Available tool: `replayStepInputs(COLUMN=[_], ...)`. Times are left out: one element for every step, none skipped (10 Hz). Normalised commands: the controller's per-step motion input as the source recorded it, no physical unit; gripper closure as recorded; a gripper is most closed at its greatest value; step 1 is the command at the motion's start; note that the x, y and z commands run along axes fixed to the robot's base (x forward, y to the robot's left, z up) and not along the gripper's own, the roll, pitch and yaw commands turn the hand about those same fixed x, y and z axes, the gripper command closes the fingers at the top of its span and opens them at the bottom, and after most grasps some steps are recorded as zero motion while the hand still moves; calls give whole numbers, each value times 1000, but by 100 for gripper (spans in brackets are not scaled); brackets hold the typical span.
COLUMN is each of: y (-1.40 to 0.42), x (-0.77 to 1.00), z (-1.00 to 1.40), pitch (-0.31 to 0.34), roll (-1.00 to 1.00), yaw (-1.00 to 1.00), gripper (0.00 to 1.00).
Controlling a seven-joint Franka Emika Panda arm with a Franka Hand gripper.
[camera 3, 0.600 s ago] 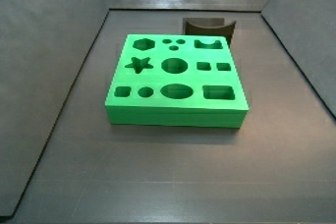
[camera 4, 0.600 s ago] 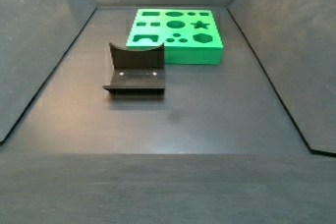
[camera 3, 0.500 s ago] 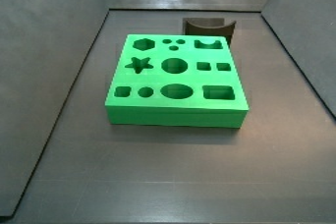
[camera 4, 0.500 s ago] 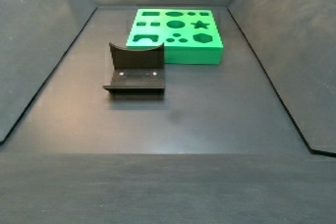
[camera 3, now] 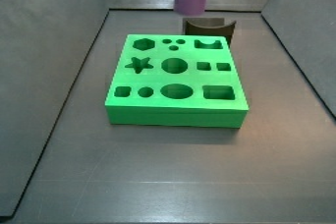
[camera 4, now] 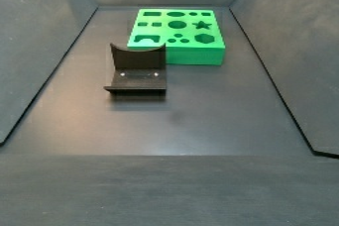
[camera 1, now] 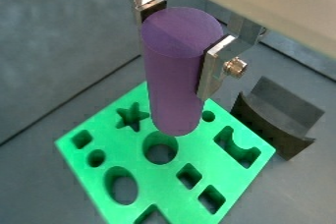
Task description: Insert the round object.
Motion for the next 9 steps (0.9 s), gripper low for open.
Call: replayStepInputs(y=[103, 0, 0, 0, -17, -17, -34, -23, -11], x=[-51, -249, -109, -29, -189, -174, 83, 51, 40], z=[-1000, -969, -823, -863, -857, -783, -723, -506, -314], pitch=[-101, -157, -227, -194, -213, -234, -80, -86, -53], roll=[64, 0, -36, -34, 0, 9, 54, -57, -119], yaw=[-20, -149, -91, -71, -29, 0, 23, 0, 3], gripper=[100, 100, 100, 100, 100, 100, 100, 100, 100])
